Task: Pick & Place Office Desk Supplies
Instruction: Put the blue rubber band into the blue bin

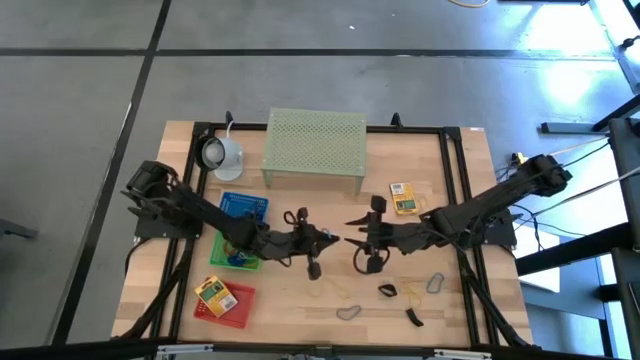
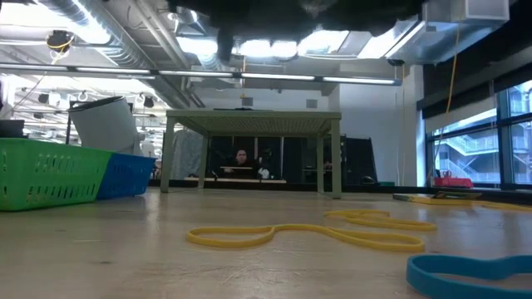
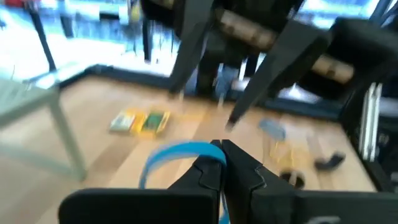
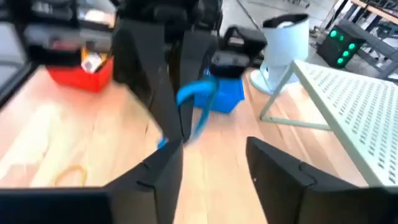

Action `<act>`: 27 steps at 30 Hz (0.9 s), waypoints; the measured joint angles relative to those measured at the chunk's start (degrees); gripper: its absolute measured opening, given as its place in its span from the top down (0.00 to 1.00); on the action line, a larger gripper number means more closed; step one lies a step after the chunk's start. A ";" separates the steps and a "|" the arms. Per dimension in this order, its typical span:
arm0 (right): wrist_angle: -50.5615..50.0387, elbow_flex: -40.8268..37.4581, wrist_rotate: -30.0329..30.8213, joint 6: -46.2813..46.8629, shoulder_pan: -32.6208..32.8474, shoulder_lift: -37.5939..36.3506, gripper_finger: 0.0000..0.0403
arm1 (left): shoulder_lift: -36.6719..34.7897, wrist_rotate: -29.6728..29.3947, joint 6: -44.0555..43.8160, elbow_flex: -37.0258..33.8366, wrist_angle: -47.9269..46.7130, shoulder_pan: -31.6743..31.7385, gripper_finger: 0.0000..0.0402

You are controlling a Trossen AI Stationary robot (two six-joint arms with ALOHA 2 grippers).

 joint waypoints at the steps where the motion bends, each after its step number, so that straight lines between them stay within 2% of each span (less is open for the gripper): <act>1: -1.57 0.00 0.32 0.40 0.41 -0.49 0.53 | -1.17 0.08 -1.73 -0.01 -3.74 -0.02 1.00; 5: -5.28 0.00 0.67 1.39 1.75 -2.23 0.49 | -7.28 0.99 -10.61 -0.01 -21.67 -0.11 0.99; 10: -6.34 0.00 0.67 1.39 2.59 -3.39 0.49 | -16.23 -0.26 -20.59 0.01 -44.58 -0.35 1.00; 15: -6.53 0.00 0.67 1.40 2.68 -3.39 0.51 | -22.65 -0.99 -37.03 0.01 -69.64 -0.20 0.99; 19: -6.48 0.00 0.67 1.40 2.68 -3.39 0.52 | -23.39 -1.21 -52.34 -0.18 -86.53 -0.20 1.00; 22: -6.45 0.00 0.65 1.38 2.68 -3.39 0.52 | -22.88 -1.22 -60.82 -3.12 -89.67 -0.21 1.00; 27: -6.44 0.00 0.60 1.38 2.68 -3.37 0.52 | -22.79 -1.25 -67.12 -10.21 -85.82 -0.20 0.99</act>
